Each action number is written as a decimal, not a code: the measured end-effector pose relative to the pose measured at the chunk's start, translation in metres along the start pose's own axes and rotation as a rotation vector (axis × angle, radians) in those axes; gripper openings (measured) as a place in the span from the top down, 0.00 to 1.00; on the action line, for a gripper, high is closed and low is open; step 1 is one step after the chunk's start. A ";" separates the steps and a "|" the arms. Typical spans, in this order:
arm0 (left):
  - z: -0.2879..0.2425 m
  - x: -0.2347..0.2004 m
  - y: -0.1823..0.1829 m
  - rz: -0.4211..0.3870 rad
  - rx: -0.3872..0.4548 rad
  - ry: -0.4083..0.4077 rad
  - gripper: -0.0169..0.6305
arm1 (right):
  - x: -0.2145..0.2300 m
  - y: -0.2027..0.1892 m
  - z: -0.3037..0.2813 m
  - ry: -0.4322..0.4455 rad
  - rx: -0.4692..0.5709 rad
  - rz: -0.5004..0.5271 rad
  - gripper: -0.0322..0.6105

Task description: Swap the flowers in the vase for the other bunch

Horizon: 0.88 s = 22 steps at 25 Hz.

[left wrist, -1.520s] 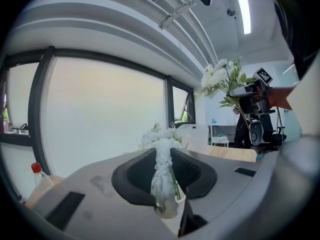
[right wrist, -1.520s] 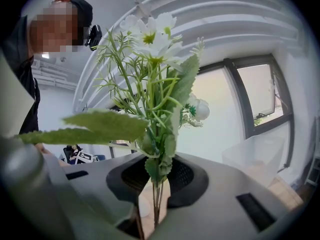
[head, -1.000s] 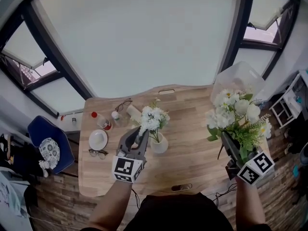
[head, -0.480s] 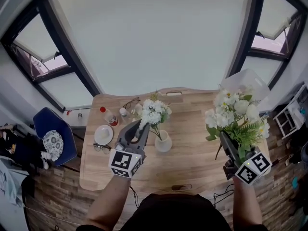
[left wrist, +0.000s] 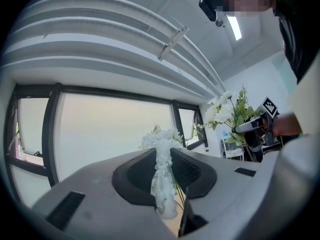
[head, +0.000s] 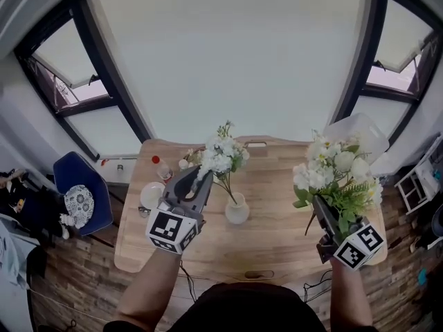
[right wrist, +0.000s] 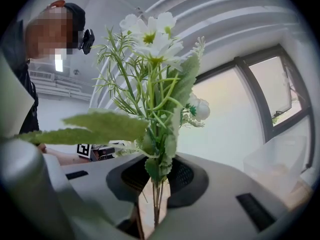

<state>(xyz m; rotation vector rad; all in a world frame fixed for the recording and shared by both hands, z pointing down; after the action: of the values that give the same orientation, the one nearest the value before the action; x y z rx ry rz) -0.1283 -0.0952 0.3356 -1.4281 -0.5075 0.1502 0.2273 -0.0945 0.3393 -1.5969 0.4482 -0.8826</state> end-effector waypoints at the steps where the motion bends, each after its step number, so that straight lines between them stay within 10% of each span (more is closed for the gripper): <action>1: 0.001 0.001 0.004 -0.004 0.007 0.001 0.85 | 0.000 0.000 0.000 0.005 0.000 0.002 0.82; 22: 0.058 0.026 0.057 -0.080 0.017 0.143 0.85 | 0.004 0.008 -0.008 0.170 0.013 0.013 0.82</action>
<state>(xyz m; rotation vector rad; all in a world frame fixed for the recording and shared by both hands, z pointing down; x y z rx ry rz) -0.1184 -0.0241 0.2897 -1.3884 -0.4440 -0.0120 0.2250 -0.1045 0.3331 -1.5116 0.5709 -1.0139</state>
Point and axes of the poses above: the fingertips, and each gripper's own axes: z backward along the fingers, x to its right, y out of its top, the point moved 8 cm from there along z, backward along the fingers, and after that the axes turned 6 degrees about -z, right-handed, at the moved point
